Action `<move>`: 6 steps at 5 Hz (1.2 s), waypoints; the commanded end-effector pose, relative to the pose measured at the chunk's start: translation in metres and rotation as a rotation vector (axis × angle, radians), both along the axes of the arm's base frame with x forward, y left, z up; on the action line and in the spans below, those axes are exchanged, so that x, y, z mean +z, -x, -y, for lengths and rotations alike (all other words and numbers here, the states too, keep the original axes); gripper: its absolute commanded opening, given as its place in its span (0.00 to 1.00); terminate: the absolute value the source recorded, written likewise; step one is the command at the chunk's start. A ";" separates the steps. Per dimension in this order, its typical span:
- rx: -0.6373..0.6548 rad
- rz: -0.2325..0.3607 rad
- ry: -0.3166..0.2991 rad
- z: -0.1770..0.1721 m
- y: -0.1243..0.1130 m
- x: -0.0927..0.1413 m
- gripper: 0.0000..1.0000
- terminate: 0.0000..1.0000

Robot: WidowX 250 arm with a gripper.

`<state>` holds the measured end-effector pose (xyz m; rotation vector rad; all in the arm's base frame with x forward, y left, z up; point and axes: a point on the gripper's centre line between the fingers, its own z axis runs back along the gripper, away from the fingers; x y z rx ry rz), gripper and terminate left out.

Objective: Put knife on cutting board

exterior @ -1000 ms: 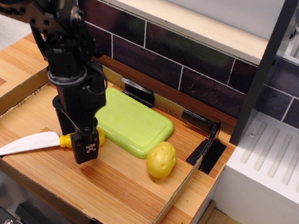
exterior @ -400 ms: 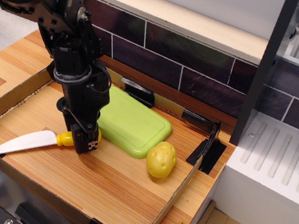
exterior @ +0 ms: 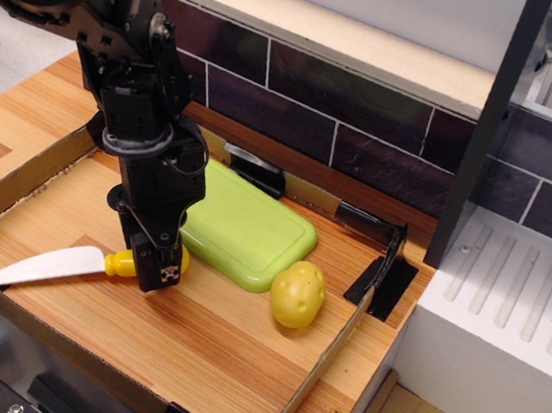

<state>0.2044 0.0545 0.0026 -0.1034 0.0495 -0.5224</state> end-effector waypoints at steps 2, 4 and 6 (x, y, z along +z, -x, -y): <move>0.021 -0.021 -0.048 0.027 -0.013 0.060 0.00 0.00; 0.089 -0.026 -0.109 0.048 -0.052 0.059 0.00 0.00; -0.089 -0.073 -0.163 0.059 -0.069 0.049 0.00 0.00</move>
